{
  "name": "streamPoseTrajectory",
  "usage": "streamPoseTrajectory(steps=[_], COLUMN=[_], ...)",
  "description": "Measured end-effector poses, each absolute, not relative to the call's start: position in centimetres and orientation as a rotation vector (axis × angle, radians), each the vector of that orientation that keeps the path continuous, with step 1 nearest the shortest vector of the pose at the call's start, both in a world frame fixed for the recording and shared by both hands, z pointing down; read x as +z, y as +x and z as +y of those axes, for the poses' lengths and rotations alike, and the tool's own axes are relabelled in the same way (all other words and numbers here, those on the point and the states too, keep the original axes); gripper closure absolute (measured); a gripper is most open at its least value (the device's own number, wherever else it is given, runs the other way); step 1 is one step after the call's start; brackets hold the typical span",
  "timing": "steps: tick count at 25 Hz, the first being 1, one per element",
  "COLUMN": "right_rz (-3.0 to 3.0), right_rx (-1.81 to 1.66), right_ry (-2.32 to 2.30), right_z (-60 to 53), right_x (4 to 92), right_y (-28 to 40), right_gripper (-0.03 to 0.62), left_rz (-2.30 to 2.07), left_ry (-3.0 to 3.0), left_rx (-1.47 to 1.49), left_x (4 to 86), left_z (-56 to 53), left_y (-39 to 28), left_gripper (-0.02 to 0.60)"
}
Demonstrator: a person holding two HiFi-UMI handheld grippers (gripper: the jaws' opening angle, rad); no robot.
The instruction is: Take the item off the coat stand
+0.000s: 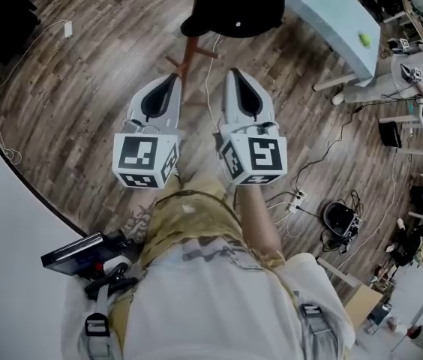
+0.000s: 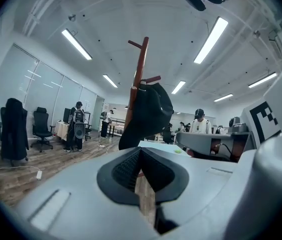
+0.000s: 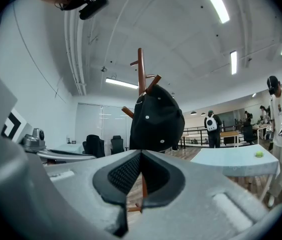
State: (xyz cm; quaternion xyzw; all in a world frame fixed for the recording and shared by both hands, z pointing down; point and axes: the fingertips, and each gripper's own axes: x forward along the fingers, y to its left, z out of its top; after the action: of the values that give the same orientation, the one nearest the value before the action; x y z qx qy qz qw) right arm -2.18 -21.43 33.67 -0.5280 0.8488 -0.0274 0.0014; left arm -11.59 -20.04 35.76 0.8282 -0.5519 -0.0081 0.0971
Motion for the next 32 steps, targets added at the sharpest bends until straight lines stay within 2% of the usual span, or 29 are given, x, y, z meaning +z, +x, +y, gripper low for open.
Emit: streamPoseTrajectory(steps=[4, 10, 24, 27, 32], right_rz=[2.669, 2.590, 2.471, 2.492, 2.599], right_rx=[-0.075, 0.163, 0.304, 0.332, 0.310], right_ry=[-1.639, -1.562, -1.511, -1.493, -1.419], right_z=[-21.2, -22.1, -26.5, -27.6, -30.1], right_x=[33.6, 29.0, 22.2, 21.3, 21.6], right_y=[-1.8, -2.3, 2.1, 2.3, 1.9], right_gripper=[0.597, 0.597, 0.594, 0.557, 0.449], left_rz=[-1.651, -1.734, -1.822, -1.839, -1.859], left_ry=[2.454, 2.465, 2.513, 2.503, 2.482], left_rx=[-0.020, -0.052, -0.052, -0.047, -0.016], left_x=[35.5, 33.9, 29.4, 29.1, 29.4], left_z=[-20.0, -22.2, -25.5, -25.9, -26.9], left_y=[-10.9, -12.5, -10.2, -10.6, -11.3], left_gripper=[0.580, 0.580, 0.580, 0.580, 0.580])
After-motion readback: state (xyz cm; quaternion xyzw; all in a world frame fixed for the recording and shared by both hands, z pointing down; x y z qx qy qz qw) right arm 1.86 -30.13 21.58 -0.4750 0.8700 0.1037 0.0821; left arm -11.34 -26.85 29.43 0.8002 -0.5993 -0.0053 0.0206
